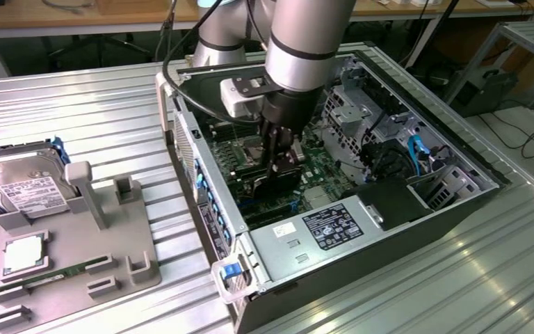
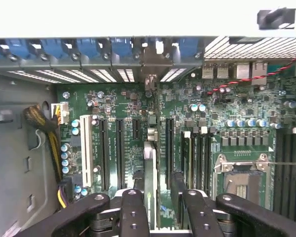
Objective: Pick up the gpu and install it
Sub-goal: 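Insert the gpu into the slot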
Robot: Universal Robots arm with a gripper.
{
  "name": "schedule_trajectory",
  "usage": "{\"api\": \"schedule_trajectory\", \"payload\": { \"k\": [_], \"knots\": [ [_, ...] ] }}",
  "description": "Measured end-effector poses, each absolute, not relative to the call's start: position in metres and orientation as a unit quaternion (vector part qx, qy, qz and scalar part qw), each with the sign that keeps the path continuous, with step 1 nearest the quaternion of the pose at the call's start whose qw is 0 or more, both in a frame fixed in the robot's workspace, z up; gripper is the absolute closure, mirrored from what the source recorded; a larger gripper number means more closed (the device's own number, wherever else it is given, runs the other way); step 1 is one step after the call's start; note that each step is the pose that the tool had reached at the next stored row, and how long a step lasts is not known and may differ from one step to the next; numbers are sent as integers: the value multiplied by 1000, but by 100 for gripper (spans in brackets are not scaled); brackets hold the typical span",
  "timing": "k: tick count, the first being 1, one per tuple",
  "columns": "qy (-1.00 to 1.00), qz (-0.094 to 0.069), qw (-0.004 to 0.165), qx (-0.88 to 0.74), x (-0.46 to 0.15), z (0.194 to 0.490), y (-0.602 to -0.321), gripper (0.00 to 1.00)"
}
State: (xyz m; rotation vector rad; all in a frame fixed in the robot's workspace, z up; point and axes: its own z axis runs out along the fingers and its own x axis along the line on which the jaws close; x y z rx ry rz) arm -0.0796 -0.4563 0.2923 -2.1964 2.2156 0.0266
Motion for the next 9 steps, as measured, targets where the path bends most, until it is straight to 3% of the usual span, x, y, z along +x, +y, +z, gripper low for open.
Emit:
{"api": "schedule_trajectory", "payload": {
  "k": [5,7,9],
  "knots": [
    [710,8,11,-704,-80,297,-456,67],
    [710,8,11,-704,-80,297,-456,80],
    [710,8,11,-704,-80,297,-456,80]
  ]
}}
